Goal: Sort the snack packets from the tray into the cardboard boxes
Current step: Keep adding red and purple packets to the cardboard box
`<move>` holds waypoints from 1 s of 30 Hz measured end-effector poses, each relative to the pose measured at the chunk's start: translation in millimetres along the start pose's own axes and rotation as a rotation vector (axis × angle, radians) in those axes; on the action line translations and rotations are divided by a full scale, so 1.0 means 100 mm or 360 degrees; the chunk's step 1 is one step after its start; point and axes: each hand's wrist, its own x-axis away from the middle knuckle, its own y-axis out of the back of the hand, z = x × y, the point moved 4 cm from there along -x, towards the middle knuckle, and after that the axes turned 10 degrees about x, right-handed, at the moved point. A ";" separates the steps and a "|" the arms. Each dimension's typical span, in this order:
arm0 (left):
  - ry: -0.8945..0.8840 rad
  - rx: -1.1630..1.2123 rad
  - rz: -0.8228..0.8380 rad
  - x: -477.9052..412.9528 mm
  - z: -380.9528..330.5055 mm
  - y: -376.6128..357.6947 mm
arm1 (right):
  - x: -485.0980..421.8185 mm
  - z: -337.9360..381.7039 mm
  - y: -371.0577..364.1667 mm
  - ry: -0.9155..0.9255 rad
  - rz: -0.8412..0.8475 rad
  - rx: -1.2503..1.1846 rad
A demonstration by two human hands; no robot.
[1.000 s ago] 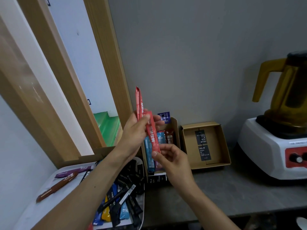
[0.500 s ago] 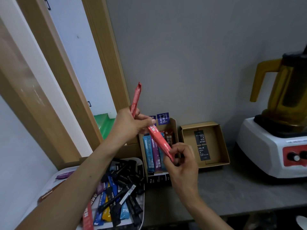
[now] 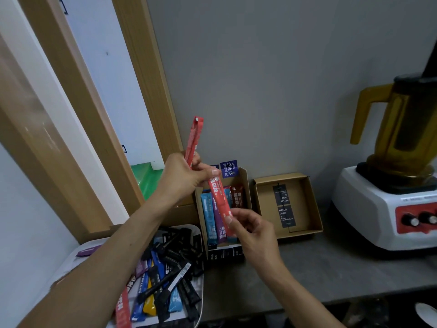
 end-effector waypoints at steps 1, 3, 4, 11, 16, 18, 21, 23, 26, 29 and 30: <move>-0.0020 -0.0110 -0.0012 0.00 0.03 -0.01 | 0.00 -0.03 0.02 -0.0013 -0.0010 0.0040; 0.0006 -0.0237 0.0036 -0.03 0.08 -0.06 | 0.01 -0.10 0.05 -0.0032 -0.0037 0.0161; 0.0034 -0.0289 0.0093 -0.06 0.09 -0.09 | 0.01 -0.13 0.05 -0.0028 -0.0054 0.0293; 0.0164 -0.0536 0.0398 -0.31 0.20 -0.47 | 0.12 -0.21 -0.01 0.0490 -0.0336 0.1820; 0.0216 -0.0617 0.0385 -0.47 0.46 -0.62 | 0.12 -0.23 -0.11 0.0548 -0.0104 0.2088; 0.0250 -0.0718 0.0355 -0.49 0.55 -0.65 | 0.08 -0.25 -0.15 0.0479 -0.0007 0.2167; 0.0204 -0.0769 0.0263 -0.49 0.60 -0.69 | -0.01 -0.26 -0.19 0.0353 0.0043 0.2230; 0.0128 -0.0780 0.0186 -0.47 0.60 -0.72 | -0.06 -0.25 -0.22 0.0281 0.0056 0.2261; 0.0074 -0.0718 0.0148 -0.48 0.63 -0.74 | -0.13 -0.24 -0.29 0.0213 0.0074 0.2304; 0.0089 -0.0618 0.0120 -0.48 0.63 -0.73 | -0.16 -0.25 -0.32 0.0214 0.0053 0.2293; 0.0078 -0.0599 0.0099 -0.48 0.62 -0.72 | -0.17 -0.26 -0.31 0.0218 0.0049 0.2284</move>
